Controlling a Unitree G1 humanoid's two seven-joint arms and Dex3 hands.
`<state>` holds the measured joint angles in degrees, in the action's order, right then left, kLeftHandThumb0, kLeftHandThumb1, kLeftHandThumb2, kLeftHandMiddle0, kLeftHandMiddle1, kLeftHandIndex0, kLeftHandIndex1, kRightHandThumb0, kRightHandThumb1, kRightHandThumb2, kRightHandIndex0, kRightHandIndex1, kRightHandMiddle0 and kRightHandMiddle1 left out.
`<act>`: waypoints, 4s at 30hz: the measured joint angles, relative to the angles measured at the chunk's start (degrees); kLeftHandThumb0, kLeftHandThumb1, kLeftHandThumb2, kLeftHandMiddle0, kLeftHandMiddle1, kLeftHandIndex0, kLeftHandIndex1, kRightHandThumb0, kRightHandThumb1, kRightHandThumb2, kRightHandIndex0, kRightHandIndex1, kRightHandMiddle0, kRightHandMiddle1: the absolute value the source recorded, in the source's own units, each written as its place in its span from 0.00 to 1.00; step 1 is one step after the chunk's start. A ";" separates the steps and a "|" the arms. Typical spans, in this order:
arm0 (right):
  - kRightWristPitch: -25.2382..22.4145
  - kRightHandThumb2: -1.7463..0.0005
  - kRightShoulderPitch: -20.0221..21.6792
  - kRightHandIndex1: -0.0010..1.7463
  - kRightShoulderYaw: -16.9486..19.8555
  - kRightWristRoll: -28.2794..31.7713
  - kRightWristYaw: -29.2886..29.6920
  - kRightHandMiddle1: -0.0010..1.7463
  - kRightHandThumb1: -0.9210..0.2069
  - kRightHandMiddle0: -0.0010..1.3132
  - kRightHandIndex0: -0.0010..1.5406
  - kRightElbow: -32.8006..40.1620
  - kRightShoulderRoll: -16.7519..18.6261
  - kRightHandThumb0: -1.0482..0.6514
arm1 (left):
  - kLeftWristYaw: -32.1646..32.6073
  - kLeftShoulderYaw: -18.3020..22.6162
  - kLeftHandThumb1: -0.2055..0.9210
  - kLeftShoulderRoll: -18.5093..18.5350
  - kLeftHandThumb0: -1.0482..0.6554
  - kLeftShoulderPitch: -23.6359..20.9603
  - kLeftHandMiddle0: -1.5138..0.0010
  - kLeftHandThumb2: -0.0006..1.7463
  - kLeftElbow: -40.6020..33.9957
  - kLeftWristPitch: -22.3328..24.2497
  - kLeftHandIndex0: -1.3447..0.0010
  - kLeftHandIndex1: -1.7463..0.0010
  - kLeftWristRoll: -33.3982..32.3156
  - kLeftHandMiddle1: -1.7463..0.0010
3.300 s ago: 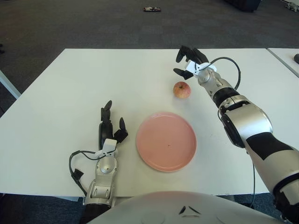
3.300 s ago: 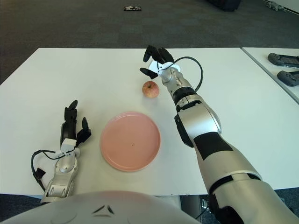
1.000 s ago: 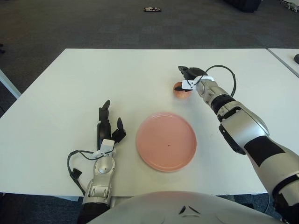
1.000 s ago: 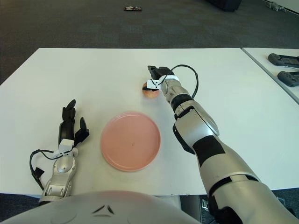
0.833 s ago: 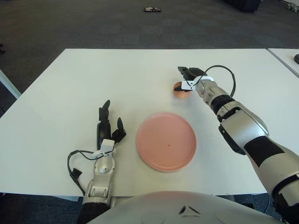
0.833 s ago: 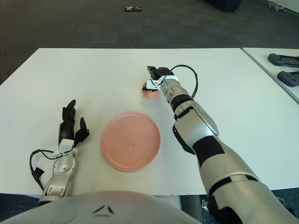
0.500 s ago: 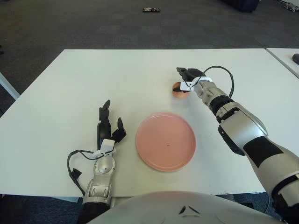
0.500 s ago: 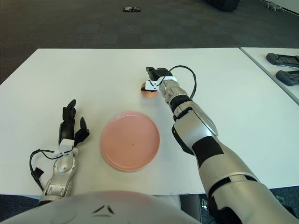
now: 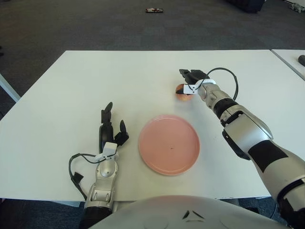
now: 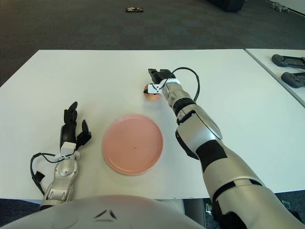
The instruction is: Put the apple into the plate.
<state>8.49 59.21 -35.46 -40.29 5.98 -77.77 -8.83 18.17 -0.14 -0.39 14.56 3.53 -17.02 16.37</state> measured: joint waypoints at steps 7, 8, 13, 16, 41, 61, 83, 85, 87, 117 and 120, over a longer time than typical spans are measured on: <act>0.04 0.84 -0.39 0.00 0.05 0.02 -0.20 0.00 0.00 0.00 0.00 0.05 -0.33 0.00 | 0.00 0.03 1.00 0.02 0.13 0.00 0.84 0.53 0.00 0.00 1.00 0.64 -0.04 0.94; 0.04 0.85 -0.40 0.00 0.06 0.02 -0.32 0.00 0.00 0.00 0.00 0.05 -0.33 0.00 | 0.00 0.03 1.00 0.02 0.13 0.00 0.84 0.53 0.00 0.00 1.00 0.64 -0.04 0.94; 0.01 0.87 -0.46 0.00 0.06 0.02 -0.64 0.00 0.00 0.00 0.00 0.07 -0.34 0.00 | 0.06 0.05 1.00 0.01 0.13 0.00 0.84 0.52 0.02 -0.10 1.00 0.65 -0.13 0.94; 0.00 0.88 -0.59 0.00 0.05 0.02 -0.64 0.00 0.01 0.00 0.00 0.11 -0.33 0.00 | 0.06 0.08 1.00 0.01 0.13 0.00 0.84 0.51 0.04 -0.33 1.00 0.65 -0.34 0.94; -1.25 0.91 -3.17 0.00 -1.07 -1.31 -1.07 0.00 0.01 0.00 0.00 -0.07 0.09 0.00 | 0.17 0.14 1.00 -0.02 0.13 0.48 0.84 0.52 -0.61 0.29 1.00 0.64 -0.27 0.94; -1.26 0.92 -3.98 0.00 -2.37 -1.96 -1.26 0.00 0.00 0.00 0.00 0.13 -0.60 0.00 | -0.36 0.02 1.00 -0.15 0.13 0.82 0.85 0.53 -1.39 0.50 1.00 0.66 -0.58 0.94; -0.85 0.93 -4.33 0.18 -2.66 -2.04 -0.32 0.37 0.00 0.00 0.08 0.18 -0.73 0.04 | -0.36 -0.03 1.00 -0.21 0.12 1.45 0.85 0.53 -2.74 2.12 1.00 0.64 -0.37 0.94; -0.47 0.94 -4.47 0.42 -2.65 -2.04 0.25 0.70 0.03 0.00 0.12 0.19 -0.80 0.10 | -0.35 -0.05 1.00 -0.26 0.12 1.46 0.85 0.53 -2.76 2.12 1.00 0.64 -0.37 0.94; -0.16 0.91 -4.63 0.54 -2.60 -2.04 0.78 0.84 0.07 0.02 0.14 0.19 -0.87 0.13 | -0.33 -0.07 1.00 -0.32 0.12 1.46 0.84 0.53 -2.76 2.12 1.00 0.64 -0.35 0.94; 4.47 0.21 -10.08 1.00 6.08 2.15 12.19 1.00 0.59 0.50 0.76 0.28 -0.75 0.33 | 0.37 -0.26 1.00 -1.28 0.12 1.60 0.84 0.52 -2.04 0.73 1.00 0.65 -0.26 0.94; 4.95 0.19 -10.30 1.00 6.57 2.48 12.19 1.00 0.61 0.51 0.78 0.28 -0.85 0.32 | 0.37 -0.32 1.00 -1.37 0.12 1.59 0.85 0.52 -2.03 0.74 1.00 0.65 -0.16 0.94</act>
<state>13.44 48.91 -28.89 -37.82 18.17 -77.50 -9.68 18.54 -0.46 -1.76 16.15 1.51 -16.28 16.21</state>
